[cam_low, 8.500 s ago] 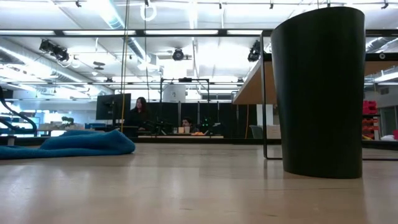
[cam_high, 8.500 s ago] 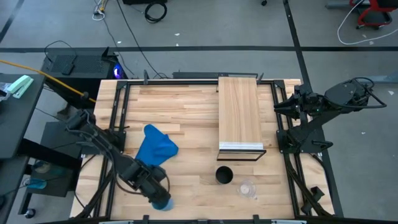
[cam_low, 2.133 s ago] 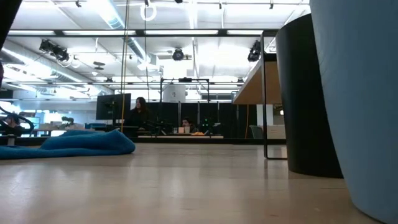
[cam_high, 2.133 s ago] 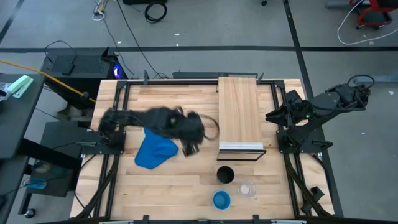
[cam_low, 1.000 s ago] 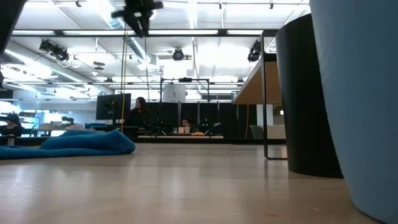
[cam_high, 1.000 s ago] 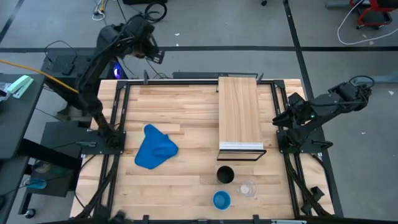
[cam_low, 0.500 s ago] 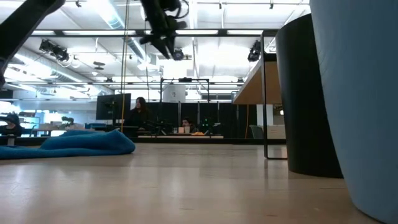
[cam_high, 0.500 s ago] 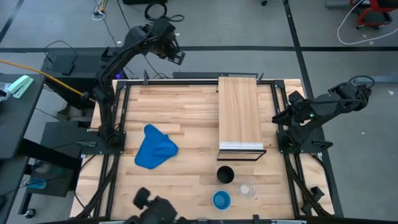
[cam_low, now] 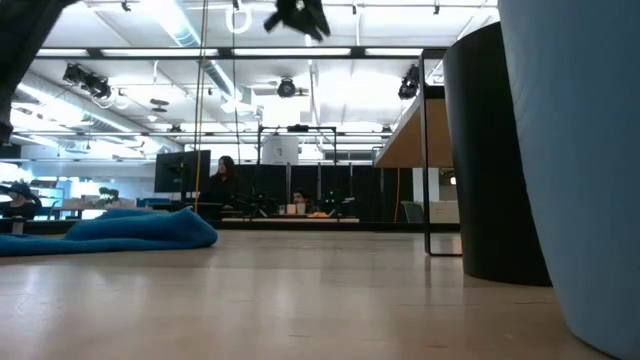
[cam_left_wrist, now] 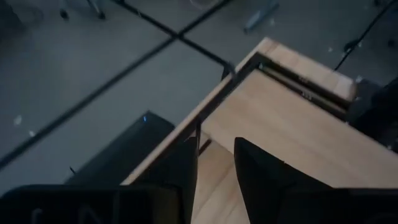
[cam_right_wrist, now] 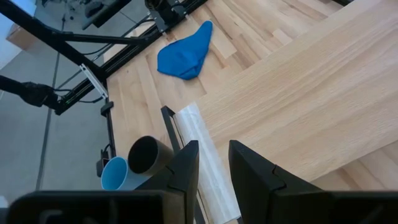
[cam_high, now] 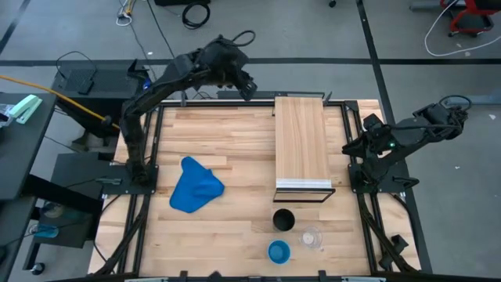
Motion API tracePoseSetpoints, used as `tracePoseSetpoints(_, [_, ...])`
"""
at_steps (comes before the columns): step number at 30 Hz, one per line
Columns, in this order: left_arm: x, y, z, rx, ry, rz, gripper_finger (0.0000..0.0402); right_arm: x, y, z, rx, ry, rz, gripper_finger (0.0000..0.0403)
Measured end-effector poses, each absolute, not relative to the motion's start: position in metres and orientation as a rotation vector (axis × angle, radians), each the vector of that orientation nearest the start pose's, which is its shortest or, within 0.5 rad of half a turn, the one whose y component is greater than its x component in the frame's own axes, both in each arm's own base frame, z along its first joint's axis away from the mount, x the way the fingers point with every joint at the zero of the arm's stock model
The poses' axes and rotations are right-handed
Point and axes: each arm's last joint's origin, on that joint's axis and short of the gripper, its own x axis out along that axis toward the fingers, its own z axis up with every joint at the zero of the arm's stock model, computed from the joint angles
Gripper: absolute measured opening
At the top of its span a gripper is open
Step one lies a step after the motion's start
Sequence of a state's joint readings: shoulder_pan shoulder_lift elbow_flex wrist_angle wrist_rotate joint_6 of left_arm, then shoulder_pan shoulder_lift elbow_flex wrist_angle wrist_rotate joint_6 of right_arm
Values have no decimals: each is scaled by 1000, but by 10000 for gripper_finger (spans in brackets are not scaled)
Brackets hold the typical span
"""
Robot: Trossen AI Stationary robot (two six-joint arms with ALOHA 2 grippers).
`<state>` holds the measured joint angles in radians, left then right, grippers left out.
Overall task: Stack small to large cups/mugs on shelf
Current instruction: Put the transparent mug on the shelf
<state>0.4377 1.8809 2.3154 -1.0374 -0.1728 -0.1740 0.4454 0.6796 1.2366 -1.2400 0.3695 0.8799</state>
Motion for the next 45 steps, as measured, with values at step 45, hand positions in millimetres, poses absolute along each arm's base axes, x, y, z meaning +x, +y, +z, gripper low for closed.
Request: tracePoseSetpoints(45, [106,17,465,-138,-299,523,102,65,20,394,593,569,-179,96])
